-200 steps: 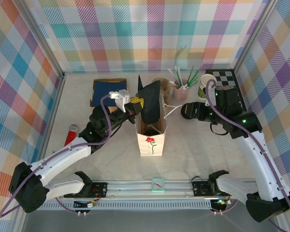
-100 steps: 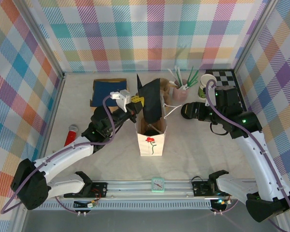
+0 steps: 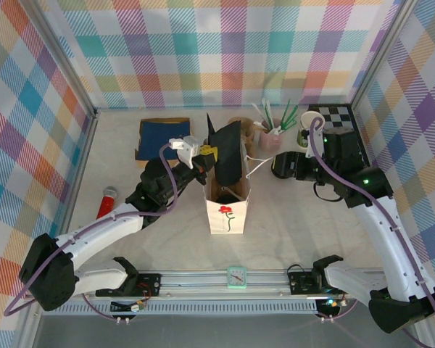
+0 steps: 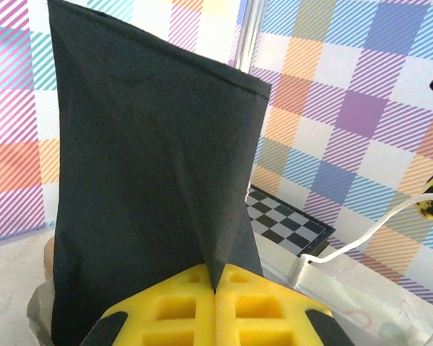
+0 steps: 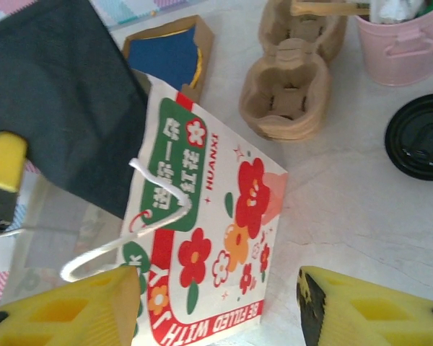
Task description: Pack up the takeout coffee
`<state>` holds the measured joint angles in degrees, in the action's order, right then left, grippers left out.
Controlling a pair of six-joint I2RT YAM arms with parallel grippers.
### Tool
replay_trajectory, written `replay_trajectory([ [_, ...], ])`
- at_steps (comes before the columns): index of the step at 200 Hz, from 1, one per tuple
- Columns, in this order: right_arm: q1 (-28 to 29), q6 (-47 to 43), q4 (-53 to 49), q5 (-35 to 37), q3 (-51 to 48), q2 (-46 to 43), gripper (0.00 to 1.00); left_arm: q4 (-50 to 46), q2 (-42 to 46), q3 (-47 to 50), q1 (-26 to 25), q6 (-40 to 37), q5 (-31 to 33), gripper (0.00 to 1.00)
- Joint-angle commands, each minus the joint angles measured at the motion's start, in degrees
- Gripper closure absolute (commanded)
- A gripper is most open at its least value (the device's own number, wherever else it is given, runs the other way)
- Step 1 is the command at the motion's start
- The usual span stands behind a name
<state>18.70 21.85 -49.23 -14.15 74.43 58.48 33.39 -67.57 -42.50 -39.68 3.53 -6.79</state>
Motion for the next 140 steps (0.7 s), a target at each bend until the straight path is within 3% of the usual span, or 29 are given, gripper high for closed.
replay_trajectory([
  [1,-0.11,-0.63,2.59,-5.64,3.66,1.27,0.37,1.94,-0.45,-0.07,-0.84,-0.82,-0.77,1.0],
  [140,11.73,-3.02,0.02,-1.97,20.13,14.56,0.35,-0.63,-1.84,-0.08,-0.92,-0.19,-1.74,0.98],
])
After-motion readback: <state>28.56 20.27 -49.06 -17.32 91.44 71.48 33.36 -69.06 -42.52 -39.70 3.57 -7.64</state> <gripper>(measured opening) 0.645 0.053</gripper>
